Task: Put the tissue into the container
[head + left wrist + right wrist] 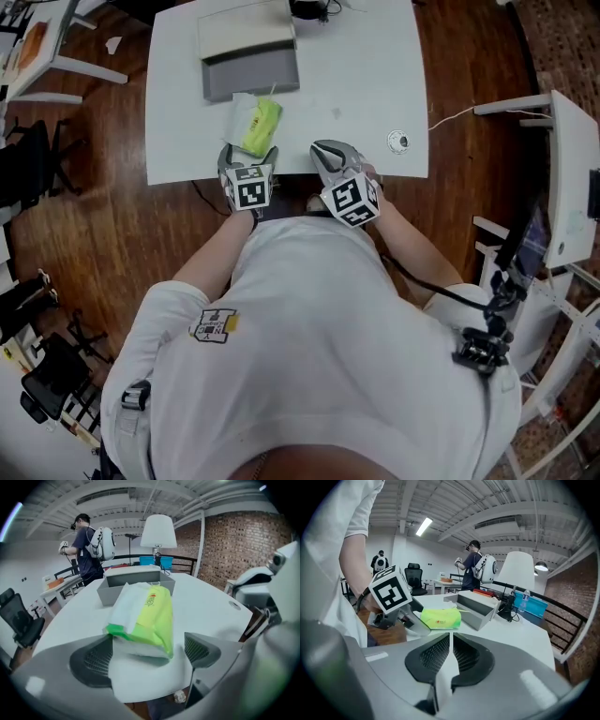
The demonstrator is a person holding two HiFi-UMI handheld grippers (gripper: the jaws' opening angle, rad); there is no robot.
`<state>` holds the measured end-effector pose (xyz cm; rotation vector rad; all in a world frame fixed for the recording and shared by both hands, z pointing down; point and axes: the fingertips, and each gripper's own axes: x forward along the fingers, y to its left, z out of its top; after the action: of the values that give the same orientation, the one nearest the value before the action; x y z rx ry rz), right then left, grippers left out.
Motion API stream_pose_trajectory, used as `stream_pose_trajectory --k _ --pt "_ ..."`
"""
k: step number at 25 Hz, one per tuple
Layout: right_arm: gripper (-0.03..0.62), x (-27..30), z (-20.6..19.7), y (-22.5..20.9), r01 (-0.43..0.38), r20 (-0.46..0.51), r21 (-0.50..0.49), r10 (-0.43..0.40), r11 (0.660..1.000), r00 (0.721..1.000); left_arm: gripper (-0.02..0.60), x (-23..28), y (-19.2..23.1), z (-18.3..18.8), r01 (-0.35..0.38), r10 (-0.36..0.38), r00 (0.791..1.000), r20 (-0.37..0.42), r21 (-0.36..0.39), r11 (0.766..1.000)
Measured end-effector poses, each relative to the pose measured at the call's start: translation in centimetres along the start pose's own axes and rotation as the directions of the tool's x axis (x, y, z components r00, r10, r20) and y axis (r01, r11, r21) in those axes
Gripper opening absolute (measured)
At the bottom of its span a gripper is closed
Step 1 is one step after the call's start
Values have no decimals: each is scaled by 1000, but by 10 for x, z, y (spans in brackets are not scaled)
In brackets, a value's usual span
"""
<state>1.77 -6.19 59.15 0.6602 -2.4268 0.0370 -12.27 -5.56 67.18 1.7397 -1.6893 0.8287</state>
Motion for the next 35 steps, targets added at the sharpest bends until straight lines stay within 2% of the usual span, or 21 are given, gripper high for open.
stream_pose_trajectory --k 3,6,8,10,12,15,17,20,24,30,32,35 --pt "59 27 12 -7 -43 -25 -32 43 999 999 463 5 15 -1 36 -38 999 10 123 992" --pt "130 62 21 -7 -103 -81 -49 99 993 992 471 11 35 1 79 -86 996 16 247 966" --pt "154 82 24 -4 -143 -120 -59 135 988 984 471 14 49 4 109 -118 993 12 311 944" --pt "169 98 25 2 -178 -157 -62 167 982 973 471 17 60 8 141 -152 988 0 383 913" --pt "170 107 24 10 -201 -181 -64 187 977 966 412 19 69 13 165 -180 984 -11 458 873" --pt "167 115 23 23 -217 -197 -70 200 974 960 375 21 79 18 199 -226 974 -19 544 815" --pt "161 118 25 30 -217 -204 -70 199 974 959 337 19 85 22 208 -246 969 -9 564 799" --pt "149 117 23 34 -204 -212 -63 187 977 959 310 16 90 25 210 -262 965 9 572 793" --pt "133 115 19 33 -179 -213 -47 165 983 963 301 15 90 25 211 -276 961 23 583 784" --pt "114 105 17 33 -142 -189 -24 135 990 973 296 -5 85 23 224 -306 952 26 619 752" --pt "110 101 22 35 -130 -168 -23 124 991 978 296 -20 88 34 211 -316 947 54 634 744" --pt "104 94 33 36 -103 -126 -29 99 994 987 296 -41 95 70 172 -326 938 122 650 740"
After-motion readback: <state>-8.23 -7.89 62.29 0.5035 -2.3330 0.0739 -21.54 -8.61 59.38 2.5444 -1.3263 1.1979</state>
